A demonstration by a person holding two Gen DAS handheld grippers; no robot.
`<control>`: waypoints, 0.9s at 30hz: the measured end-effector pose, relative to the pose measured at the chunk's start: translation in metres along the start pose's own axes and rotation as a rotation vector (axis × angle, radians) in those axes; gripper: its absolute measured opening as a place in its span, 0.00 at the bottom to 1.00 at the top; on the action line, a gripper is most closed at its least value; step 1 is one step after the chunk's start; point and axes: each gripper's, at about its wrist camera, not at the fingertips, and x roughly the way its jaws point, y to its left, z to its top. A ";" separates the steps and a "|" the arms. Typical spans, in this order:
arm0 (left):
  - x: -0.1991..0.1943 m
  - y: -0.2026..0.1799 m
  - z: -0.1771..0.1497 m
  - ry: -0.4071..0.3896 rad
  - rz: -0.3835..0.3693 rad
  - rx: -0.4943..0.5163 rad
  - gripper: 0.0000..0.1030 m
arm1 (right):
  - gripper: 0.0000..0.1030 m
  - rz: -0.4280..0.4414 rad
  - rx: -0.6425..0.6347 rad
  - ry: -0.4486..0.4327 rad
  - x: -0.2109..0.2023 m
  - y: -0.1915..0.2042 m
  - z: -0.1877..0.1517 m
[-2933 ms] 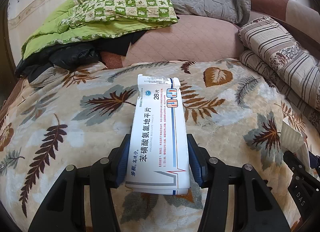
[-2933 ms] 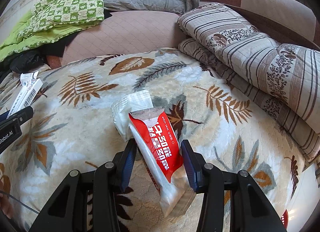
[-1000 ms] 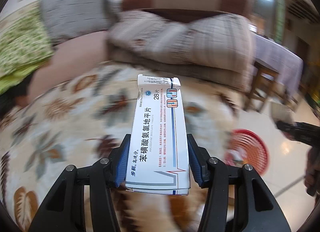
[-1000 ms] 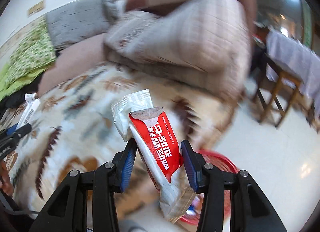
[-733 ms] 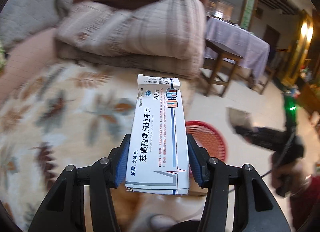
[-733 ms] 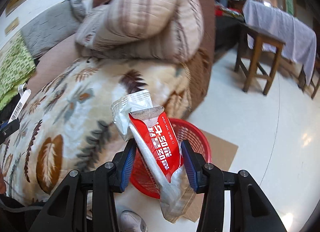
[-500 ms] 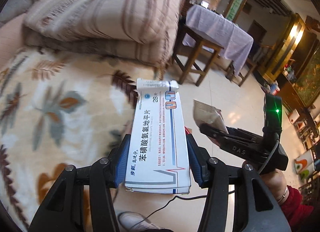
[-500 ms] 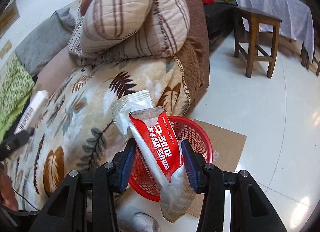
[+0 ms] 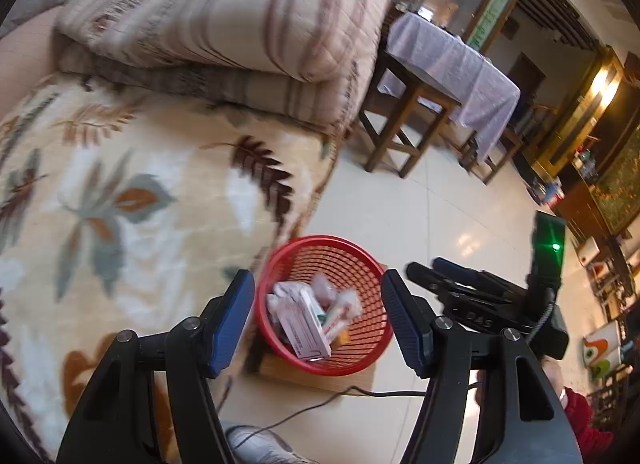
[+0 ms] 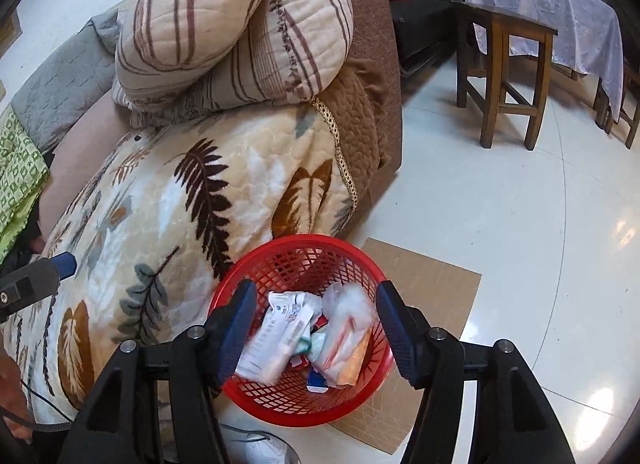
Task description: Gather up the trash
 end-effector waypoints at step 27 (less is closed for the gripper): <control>-0.189 0.061 -0.144 -0.329 0.556 0.028 0.93 | 0.85 -0.348 -0.269 -0.248 -0.128 0.143 -0.127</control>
